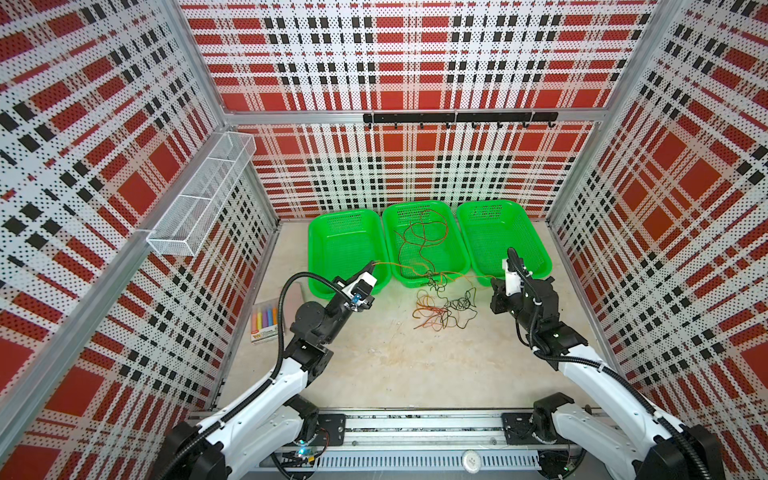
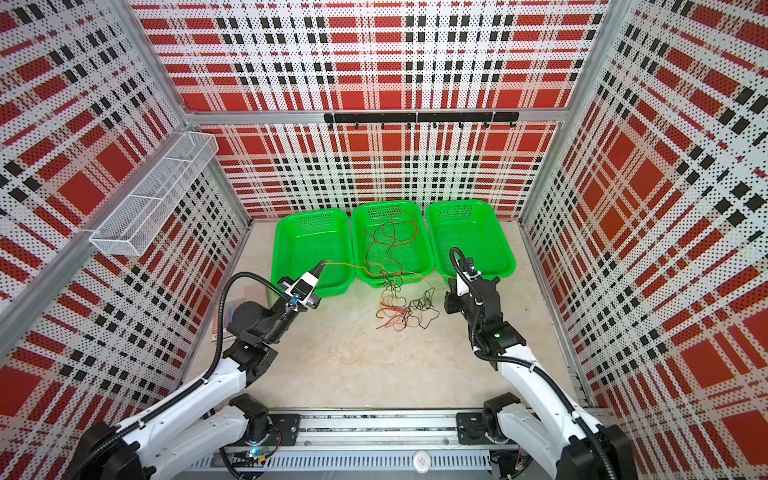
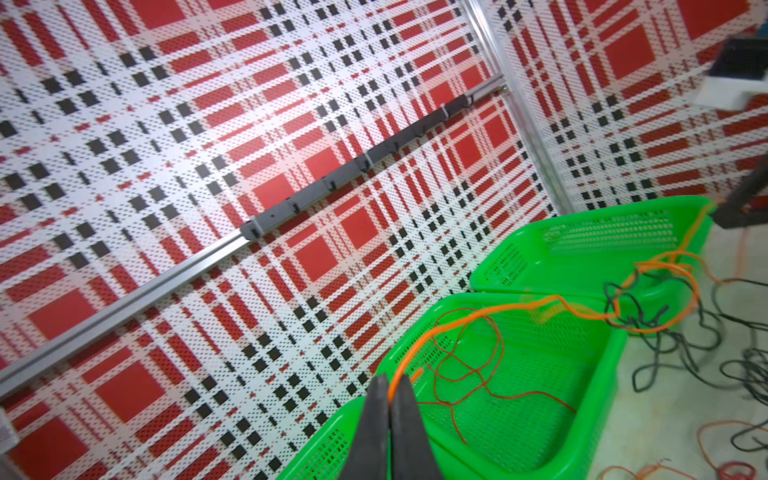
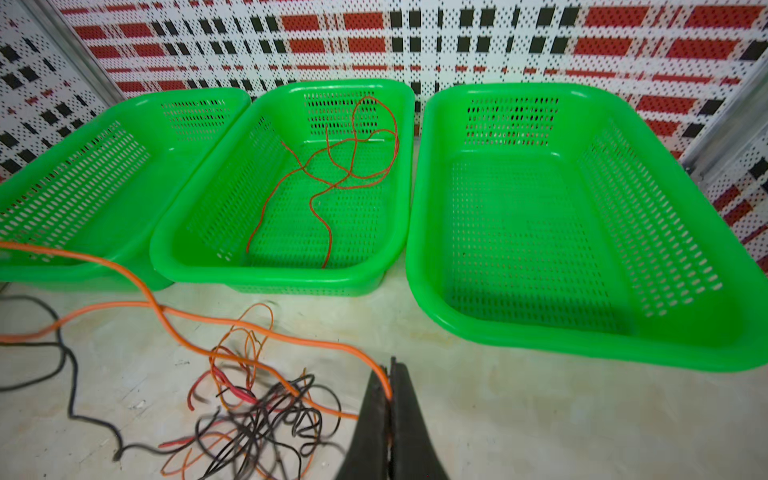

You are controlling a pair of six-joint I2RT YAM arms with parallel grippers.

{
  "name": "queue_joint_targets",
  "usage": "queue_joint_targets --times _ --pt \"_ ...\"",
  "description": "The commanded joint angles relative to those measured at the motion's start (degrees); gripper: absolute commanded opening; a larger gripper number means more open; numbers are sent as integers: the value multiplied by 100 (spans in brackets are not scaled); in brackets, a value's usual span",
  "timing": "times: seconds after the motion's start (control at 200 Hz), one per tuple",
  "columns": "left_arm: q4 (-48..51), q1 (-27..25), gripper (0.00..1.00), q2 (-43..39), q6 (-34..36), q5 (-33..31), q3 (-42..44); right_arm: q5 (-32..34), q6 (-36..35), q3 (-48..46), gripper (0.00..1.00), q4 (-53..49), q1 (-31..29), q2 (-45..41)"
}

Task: Untangle the cables
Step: 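Lift the orange wire up with the left gripper while the right gripper approaches it, then grasp the orange wire with the right gripper while the left gripper releases it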

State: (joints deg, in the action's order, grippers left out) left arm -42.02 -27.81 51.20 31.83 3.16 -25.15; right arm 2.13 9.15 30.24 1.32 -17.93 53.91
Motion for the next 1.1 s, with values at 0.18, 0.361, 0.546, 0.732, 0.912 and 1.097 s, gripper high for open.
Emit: queue_joint_targets --times 0.18,0.361,0.546,0.732,0.912,1.097 --pt "-188 310 0 -246 -273 -382 -375 283 100 -230 0 -342 44 157" --pt "-383 479 0 33 -521 -56 -774 409 7 -382 0 -200 44 387" --pt "-454 192 0 225 -537 475 -1030 -212 -178 -393 1 -68 34 500" --pt "-448 -508 0 357 -337 715 -1117 -961 -386 -753 34 680 24 -175" --pt "-280 -1168 0 563 -73 397 -1345 -1336 -535 -1144 50 1501 25 -856" --pt "-198 -1525 0 716 132 -65 -1594 -1324 -631 -1009 62 1351 5 -817"
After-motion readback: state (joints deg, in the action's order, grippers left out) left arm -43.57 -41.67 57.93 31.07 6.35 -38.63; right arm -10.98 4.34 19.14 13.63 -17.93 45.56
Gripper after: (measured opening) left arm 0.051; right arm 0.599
